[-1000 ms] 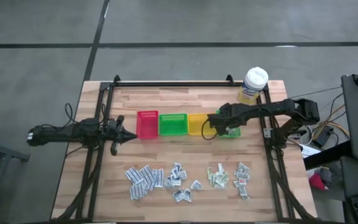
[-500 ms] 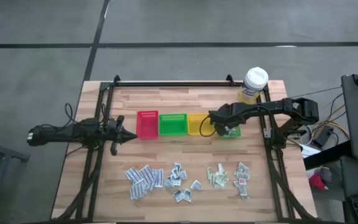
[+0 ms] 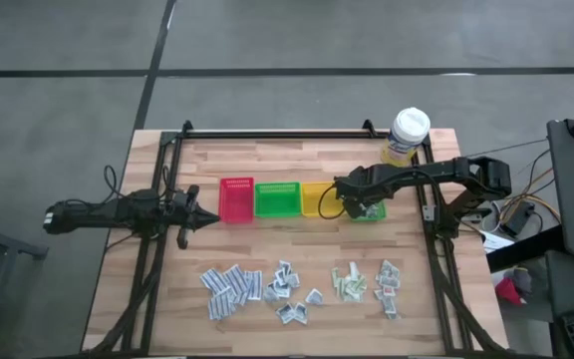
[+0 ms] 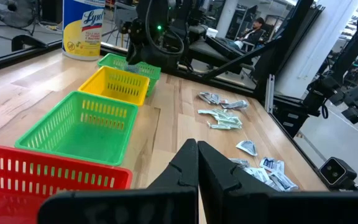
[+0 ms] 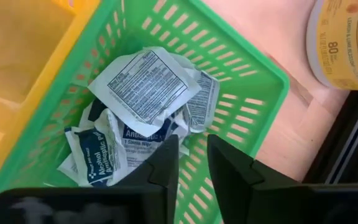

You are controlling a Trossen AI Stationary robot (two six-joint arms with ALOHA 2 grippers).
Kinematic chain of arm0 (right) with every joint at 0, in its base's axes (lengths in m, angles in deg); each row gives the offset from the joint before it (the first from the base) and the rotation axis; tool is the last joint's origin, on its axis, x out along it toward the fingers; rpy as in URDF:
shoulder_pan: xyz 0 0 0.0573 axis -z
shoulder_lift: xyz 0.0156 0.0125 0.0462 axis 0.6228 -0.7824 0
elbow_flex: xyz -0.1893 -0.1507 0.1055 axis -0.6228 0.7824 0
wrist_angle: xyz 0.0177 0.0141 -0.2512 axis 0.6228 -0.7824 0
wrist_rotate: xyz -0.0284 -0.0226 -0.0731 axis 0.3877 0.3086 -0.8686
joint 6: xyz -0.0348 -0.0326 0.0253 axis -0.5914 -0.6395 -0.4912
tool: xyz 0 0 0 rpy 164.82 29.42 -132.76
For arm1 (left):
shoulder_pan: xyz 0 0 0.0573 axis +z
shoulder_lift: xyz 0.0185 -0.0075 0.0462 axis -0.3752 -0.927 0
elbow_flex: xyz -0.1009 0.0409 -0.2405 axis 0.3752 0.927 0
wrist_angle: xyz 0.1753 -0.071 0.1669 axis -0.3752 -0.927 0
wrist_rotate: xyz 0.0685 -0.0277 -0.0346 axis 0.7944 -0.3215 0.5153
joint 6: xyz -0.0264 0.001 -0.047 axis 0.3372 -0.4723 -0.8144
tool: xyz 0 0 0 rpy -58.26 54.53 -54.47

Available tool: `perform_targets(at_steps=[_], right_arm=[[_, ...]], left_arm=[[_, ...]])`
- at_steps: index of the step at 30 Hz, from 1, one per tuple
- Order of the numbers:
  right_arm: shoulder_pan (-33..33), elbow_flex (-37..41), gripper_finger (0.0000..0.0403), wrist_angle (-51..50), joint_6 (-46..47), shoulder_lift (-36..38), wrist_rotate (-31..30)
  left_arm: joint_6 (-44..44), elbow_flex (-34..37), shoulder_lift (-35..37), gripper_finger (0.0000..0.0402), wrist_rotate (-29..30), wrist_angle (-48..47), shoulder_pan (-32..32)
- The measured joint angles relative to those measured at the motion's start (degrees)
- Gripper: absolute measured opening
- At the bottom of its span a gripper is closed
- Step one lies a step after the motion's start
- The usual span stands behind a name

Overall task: Pick & Place First Aid Supplies
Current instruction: Put the blue alcohol pad into the right green bin

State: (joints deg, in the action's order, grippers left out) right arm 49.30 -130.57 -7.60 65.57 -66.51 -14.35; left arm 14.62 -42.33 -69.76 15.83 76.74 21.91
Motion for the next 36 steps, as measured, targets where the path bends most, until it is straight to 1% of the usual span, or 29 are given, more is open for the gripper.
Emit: perform_targets(at_steps=[4, 8, 11, 14, 21, 24, 26, 31, 36], right_arm=[[0.0, -1.5, 0.0110, -2.1, -0.2, 0.0, 0.9], [0.0, -4.2, 0.0120, -4.9, 0.2, 0.3, 7.4], [-1.0, -6.3, 0.0120, -5.1, 0.3, 0.5, 12.1], [-3.5, -8.6, 0.0115, -5.1, 0.2, 0.5, 13.9], [-12.3, -13.8, 0.0100, -3.5, -0.1, 0.6, 14.1], [-16.1, -14.5, 0.0094, 0.1, -0.7, 0.6, 14.1], [-18.3, -14.6, 0.0090, 3.7, -2.7, 0.6, 14.1], [-22.7, -13.8, 0.0080, 16.0, -9.9, 0.6, 14.7], [-25.2, -13.6, 0.0070, 27.0, -15.7, 0.1, 15.7]], left_arm=[[0.0, 0.0, 0.0, 0.0000, 0.0, 0.0, 0.0], [0.0, 0.0, 0.0, 0.0000, 0.0, 0.0, 0.0], [0.0, 0.0, 0.0, 0.0000, 0.0, 0.0, 0.0], [0.0, 0.0, 0.0, 0.0000, 0.0, 0.0, 0.0], [0.0, 0.0, 0.0, 0.0000, 0.0, 0.0, 0.0], [0.0, 0.0, 0.0, 0.0000, 0.0, 0.0, 0.0], [0.0, 0.0, 0.0, 0.0000, 0.0, 0.0, 0.0], [-0.1, 0.0, 0.0, 0.0000, 0.0, 0.0, 0.0], [-0.3, 0.0, 0.0, 0.0000, 0.0, 0.0, 0.0]])
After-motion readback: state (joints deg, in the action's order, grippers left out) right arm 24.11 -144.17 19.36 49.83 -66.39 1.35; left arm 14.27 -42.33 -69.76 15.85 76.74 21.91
